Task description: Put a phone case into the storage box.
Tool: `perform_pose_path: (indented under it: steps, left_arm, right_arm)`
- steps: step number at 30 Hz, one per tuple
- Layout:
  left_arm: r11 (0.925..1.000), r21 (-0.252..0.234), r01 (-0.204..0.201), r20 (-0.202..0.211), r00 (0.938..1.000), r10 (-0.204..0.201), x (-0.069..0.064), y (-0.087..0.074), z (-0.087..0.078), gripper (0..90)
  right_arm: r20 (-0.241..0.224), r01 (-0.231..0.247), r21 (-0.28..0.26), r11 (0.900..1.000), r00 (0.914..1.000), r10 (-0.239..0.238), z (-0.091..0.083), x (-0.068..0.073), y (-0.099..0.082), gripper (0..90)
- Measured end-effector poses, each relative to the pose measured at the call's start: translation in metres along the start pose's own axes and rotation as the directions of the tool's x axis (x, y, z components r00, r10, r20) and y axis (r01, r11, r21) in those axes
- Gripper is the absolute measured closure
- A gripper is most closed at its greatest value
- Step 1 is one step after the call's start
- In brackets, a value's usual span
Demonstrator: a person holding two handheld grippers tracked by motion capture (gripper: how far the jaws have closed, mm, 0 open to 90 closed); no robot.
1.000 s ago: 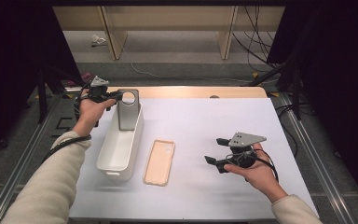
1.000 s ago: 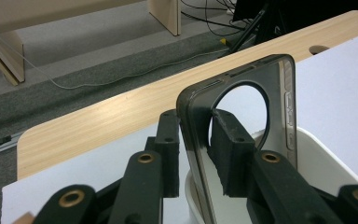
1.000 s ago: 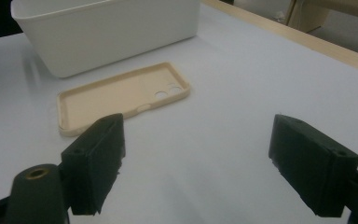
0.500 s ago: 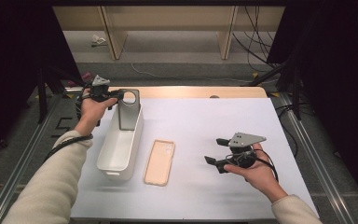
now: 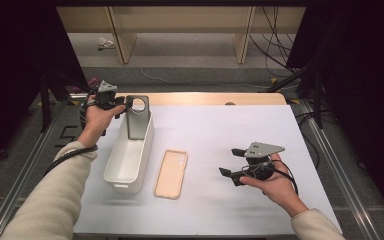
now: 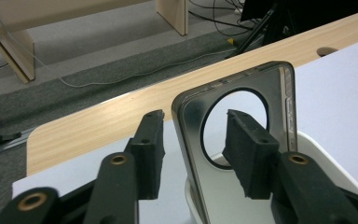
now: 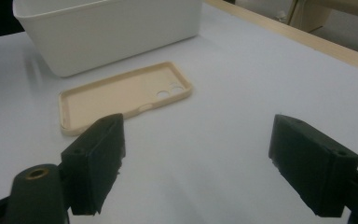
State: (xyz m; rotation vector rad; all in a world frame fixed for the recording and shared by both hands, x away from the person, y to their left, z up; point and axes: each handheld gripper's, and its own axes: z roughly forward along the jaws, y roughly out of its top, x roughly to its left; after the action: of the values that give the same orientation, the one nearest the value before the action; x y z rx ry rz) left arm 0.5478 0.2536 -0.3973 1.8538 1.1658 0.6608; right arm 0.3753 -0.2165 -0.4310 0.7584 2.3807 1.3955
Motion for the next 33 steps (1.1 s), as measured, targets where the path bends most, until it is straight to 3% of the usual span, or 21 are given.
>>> perform_pose_path:
  steps: [6, 8, 9, 13, 16, 26, 33]
  left_arm:
    - [0.9995, -0.015, 0.029, 0.007, 0.9995, -0.029, -0.001, -0.001, -0.011, 43.4]
    - [0.9989, -0.022, 0.042, 0.011, 0.9991, -0.041, -0.002, -0.002, -0.016, 33.8]
    - [0.9984, -0.024, 0.051, 0.011, 0.9986, -0.051, -0.003, -0.003, -0.02, 23.2]
    - [0.9937, -0.056, 0.097, 0.038, 0.9948, -0.095, -0.01, -0.008, -0.035, 14.2]
    - [0.9918, -0.073, 0.105, 0.049, 0.9936, -0.102, -0.018, -0.015, -0.048, 7.2]
    - [0.9879, -0.143, 0.06, 0.121, 0.9918, -0.042, -0.058, -0.04, -0.093, 5.4]
    - [0.988, -0.153, 0.017, 0.19, 0.9818, 0.012, -0.087, -0.055, -0.114, 9.4]
  right_arm:
    - [-0.002, -0.002, 0.002, 1.0, 1.0, 0.002, 0.0, 0.0, 0.0, 19.4]
    - [-0.001, -0.001, 0.002, 1.0, 1.0, 0.001, 0.0, 0.0, 0.0, 19.3]
    - [0.0, -0.002, 0.001, 1.0, 1.0, 0.002, 0.0, 0.0, 0.0, 19.3]
    - [-0.001, -0.002, 0.001, 1.0, 1.0, 0.002, 0.0, 0.001, 0.0, 19.2]
    - [-0.001, -0.004, 0.003, 1.0, 1.0, 0.004, 0.0, 0.001, 0.001, 19.2]
    - [-0.004, -0.003, 0.005, 1.0, 1.0, 0.003, 0.002, 0.002, 0.001, 19.1]
    - [-0.004, -0.005, 0.003, 1.0, 1.0, 0.005, 0.001, 0.002, 0.001, 19.1]
